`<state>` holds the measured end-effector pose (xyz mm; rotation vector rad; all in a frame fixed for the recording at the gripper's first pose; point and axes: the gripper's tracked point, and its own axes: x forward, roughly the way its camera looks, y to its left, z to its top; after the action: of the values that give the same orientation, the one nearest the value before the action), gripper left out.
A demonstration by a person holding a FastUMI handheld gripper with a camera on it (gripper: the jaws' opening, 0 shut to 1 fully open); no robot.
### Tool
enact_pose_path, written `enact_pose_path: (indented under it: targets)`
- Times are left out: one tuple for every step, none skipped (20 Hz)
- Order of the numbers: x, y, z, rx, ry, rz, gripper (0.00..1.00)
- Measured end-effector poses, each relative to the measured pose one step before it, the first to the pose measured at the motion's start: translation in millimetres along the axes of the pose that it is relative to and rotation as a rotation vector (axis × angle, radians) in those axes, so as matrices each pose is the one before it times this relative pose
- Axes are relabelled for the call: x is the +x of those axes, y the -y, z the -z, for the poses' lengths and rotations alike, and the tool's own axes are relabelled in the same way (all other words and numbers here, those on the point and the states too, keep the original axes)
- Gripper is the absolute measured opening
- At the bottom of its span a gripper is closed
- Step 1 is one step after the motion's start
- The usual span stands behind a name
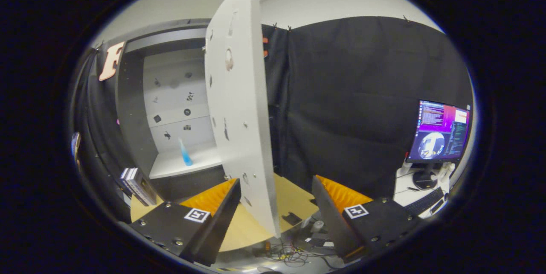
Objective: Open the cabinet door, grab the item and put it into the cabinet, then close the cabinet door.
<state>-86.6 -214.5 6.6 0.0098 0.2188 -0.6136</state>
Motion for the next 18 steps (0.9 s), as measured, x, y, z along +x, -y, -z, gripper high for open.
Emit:
enact_pose_path:
  targets:
    - [4.23,7.67,-2.38,-0.00075,0.00306,0.01375,0.99]
    - [4.28,9.15,-1.54,-0.00248,-0.00241,0.01370,0.99]
    - [4.85,8.21,-0.39,-0.00425,0.00138,0.02081,0.99]
    - [5.31,7.79,-0.87,-0.00644,0.00294,0.02002,0.99]
    - [5.10,7.16,-0.99,-0.00493,0.00788,0.02124,0.99]
    - [-1.28,4.56,1.29,-0.00587,0.00911,0.01442,0.99]
    - [2.55,-0.79,-1.89,-0.00526,0.01117,-0.00042,0.99]
    - [3.18,-3.77,-0.11,-0.00679,0.01141,-0.00419,0.98]
    - [3.13,-3.55,-1.50,-0.00510,0.00819,-0.00524,0.98]
    - [4.46,-1.99,0.36,-0.00379,0.00543,0.00385,0.98]
    - [1.06,2.32,0.98,-0.00576,0.00524,0.00109,0.98]
    - [-0.96,-2.02,-0.06,0.01237,0.00217,-0.01323,0.97]
    - [0.43,-5.77,1.69,0.01781,-0.00877,-0.02968,0.96]
    - [-0.29,-5.69,3.19,0.01861,-0.01027,-0.03419,0.96]
    - [-1.37,-7.26,1.62,0.00890,-0.01030,-0.03593,0.96]
    - [-1.91,-6.20,3.16,-0.00759,-0.00340,-0.03250,0.96]
    - [-2.48,-7.07,1.31,-0.01420,0.00316,-0.02998,0.96]
    - [-1.18,-12.12,1.18,-0.00998,-0.00139,-0.03648,0.96]
